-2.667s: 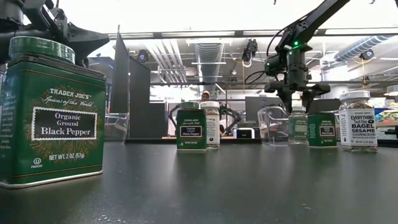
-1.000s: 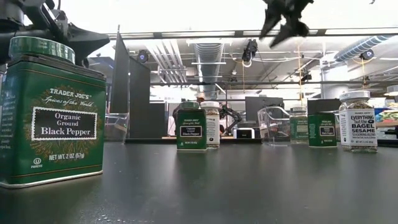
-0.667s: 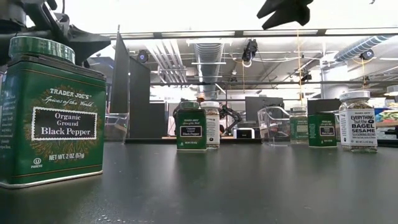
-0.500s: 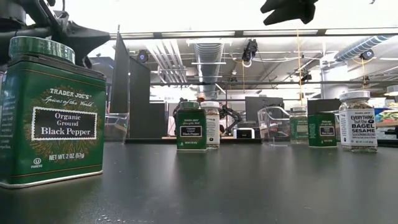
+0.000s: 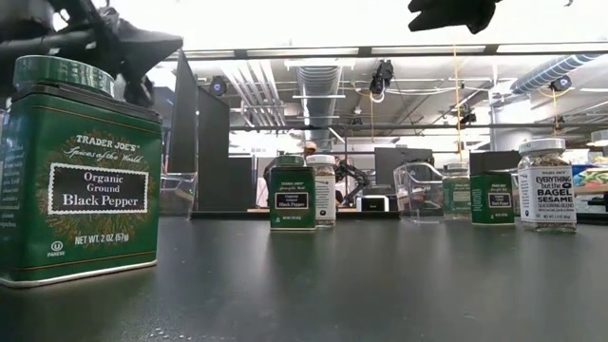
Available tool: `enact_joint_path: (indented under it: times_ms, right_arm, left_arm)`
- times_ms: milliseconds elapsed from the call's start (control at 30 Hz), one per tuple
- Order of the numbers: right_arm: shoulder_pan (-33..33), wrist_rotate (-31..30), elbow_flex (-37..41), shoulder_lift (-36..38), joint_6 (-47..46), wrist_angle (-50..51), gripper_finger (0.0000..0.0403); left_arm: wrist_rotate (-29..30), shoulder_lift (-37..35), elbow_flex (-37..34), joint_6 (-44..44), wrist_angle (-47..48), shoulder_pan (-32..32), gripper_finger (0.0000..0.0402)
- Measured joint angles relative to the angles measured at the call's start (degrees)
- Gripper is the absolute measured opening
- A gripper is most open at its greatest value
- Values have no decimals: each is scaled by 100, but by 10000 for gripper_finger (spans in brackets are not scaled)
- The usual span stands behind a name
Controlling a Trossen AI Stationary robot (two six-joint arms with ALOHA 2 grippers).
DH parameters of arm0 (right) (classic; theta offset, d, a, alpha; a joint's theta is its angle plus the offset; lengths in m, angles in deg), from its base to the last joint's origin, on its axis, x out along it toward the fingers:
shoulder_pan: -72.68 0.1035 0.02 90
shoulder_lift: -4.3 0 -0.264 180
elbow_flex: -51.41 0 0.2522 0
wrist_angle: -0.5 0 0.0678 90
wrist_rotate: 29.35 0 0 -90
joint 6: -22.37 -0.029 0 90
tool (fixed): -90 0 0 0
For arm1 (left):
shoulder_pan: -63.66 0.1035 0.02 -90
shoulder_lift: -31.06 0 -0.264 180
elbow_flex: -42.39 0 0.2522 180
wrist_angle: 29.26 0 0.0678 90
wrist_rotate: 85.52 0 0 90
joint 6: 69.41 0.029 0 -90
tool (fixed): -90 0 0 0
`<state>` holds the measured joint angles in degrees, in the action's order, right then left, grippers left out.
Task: Sort spices by type
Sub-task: Put the top left black seasoning can into the bottom transparent bin
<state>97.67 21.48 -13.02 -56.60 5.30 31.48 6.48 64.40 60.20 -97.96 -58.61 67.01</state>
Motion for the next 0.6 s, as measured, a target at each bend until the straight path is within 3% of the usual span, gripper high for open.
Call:
enact_joint_path:
  times_ms: [133,367,600]
  right_arm:
    - [41,4,209,-2,46,-276,203]
    - [154,2,501,0,-177,-321,203]
    - [414,-96,660,-2,-445,-341,203]
  left_arm:
    - [-5,654,689,344,606,-96,0]
    - [-4,1861,1981,596,2570,-176,0]
    - [-9,2909,2822,1081,3254,-267,0]
